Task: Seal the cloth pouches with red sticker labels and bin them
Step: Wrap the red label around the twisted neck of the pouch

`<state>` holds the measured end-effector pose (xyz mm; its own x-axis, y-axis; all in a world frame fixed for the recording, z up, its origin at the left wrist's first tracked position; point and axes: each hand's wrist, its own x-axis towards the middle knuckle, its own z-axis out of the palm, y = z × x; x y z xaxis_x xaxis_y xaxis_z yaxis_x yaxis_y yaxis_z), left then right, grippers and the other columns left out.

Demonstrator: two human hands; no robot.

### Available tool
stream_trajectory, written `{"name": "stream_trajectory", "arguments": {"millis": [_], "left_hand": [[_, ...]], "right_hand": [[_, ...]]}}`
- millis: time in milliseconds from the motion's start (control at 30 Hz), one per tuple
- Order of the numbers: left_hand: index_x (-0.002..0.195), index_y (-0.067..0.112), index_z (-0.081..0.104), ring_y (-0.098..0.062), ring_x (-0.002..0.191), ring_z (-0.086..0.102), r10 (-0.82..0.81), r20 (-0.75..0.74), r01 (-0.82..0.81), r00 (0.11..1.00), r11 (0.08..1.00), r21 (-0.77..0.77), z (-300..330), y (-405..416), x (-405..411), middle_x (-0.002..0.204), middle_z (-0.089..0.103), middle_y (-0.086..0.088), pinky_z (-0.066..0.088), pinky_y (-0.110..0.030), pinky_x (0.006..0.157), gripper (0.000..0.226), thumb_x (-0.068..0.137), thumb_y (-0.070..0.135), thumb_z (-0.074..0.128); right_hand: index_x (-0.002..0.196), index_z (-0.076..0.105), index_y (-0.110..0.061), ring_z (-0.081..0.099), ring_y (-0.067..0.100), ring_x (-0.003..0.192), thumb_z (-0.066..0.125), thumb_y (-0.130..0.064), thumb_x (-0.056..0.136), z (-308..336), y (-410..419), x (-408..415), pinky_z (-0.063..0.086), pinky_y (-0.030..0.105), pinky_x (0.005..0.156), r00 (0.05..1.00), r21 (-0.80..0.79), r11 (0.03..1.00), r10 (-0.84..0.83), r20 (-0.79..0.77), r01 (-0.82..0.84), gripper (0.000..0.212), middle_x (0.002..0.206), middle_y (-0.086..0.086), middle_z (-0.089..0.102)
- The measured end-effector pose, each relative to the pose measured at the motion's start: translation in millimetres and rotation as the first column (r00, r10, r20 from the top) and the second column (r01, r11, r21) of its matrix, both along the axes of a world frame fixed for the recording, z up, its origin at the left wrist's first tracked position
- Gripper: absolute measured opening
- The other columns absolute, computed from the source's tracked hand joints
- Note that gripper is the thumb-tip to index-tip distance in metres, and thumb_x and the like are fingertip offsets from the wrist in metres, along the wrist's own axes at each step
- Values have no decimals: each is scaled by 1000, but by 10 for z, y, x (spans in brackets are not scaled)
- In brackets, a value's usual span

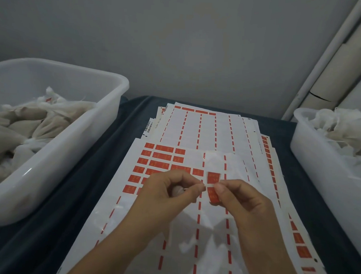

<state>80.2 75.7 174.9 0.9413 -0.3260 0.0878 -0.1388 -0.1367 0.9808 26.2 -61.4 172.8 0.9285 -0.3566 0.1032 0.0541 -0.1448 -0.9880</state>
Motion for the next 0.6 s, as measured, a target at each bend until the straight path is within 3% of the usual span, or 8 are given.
{"name": "stream_trajectory", "arguments": {"millis": [333, 500, 600], "left_hand": [[64, 28, 66, 6, 68, 59, -2, -58, 0, 998, 1000, -28, 48, 5, -23, 61, 64, 18, 43, -5, 54, 11, 67, 39, 65], [59, 33, 67, 6, 70, 59, -29, -76, 27, 997, 999, -32, 44, -2, -23, 61, 64, 19, 45, -4, 53, 17, 75, 28, 68], [60, 43, 67, 6, 71, 59, -48, -77, 44, 996, 998, -47, 58, 0, -37, 63, 64, 20, 45, -6, 54, 12, 70, 37, 66]], "right_hand": [[82, 67, -25, 69, 3, 79, 59, -37, 65, -21, -6, 15, 49, 5, 63, 1000, 88, 996, -3, 8, 2, 22, 78, -18, 72], [78, 64, -26, 66, -4, 76, 57, -39, 64, -7, 12, 8, 43, 0, 57, 1000, -7, 1000, -3, 9, 3, 21, 73, -24, 69], [77, 64, -27, 65, -5, 77, 56, -39, 63, -4, 16, 6, 43, -1, 59, 1000, -41, 999, -16, 24, 17, 20, 76, -23, 69]]}}
